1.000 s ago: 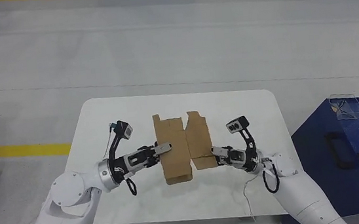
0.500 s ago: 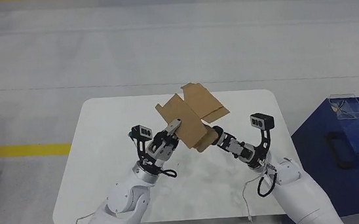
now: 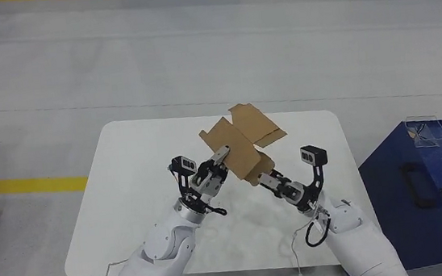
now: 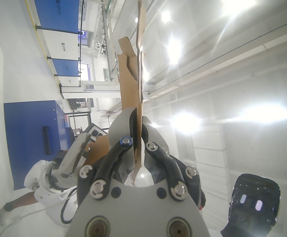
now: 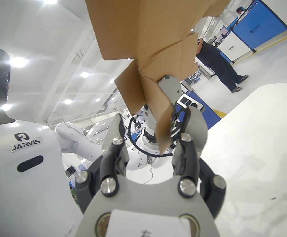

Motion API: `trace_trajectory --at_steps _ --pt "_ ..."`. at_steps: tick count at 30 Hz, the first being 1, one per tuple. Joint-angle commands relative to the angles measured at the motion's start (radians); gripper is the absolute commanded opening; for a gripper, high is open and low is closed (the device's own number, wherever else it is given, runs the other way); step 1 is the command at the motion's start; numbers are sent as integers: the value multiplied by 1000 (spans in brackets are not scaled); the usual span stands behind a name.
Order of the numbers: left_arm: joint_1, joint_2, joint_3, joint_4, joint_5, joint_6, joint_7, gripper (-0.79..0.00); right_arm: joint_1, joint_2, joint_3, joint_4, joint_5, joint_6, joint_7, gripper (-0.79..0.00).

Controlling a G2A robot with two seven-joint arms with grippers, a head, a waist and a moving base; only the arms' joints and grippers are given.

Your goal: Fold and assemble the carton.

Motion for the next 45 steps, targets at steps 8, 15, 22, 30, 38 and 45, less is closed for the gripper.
trace_trajectory --at_steps 8,15,22,30,38,45 --pt "20 0 -52 20 20 7 -1 0 17 -9 -21 63 131 0 55 -785" --pt "58 31 -249 79 16 34 20 0 27 13 -37 72 184 67 121 -785" --pt "63 53 -375 62 42 65 -18 0 4 40 -52 39 185 121 176 -785" --pt "-18 44 -290 31 152 75 -156 0 -34 72 -99 -50 254 234 289 -785" --pt "-155 51 -244 65 181 212 -497 0 -83 122 -111 -161 242 288 343 -785" --pt "-236 53 -178 161 171 393 -739 0 -111 165 -77 -210 274 271 326 -785"
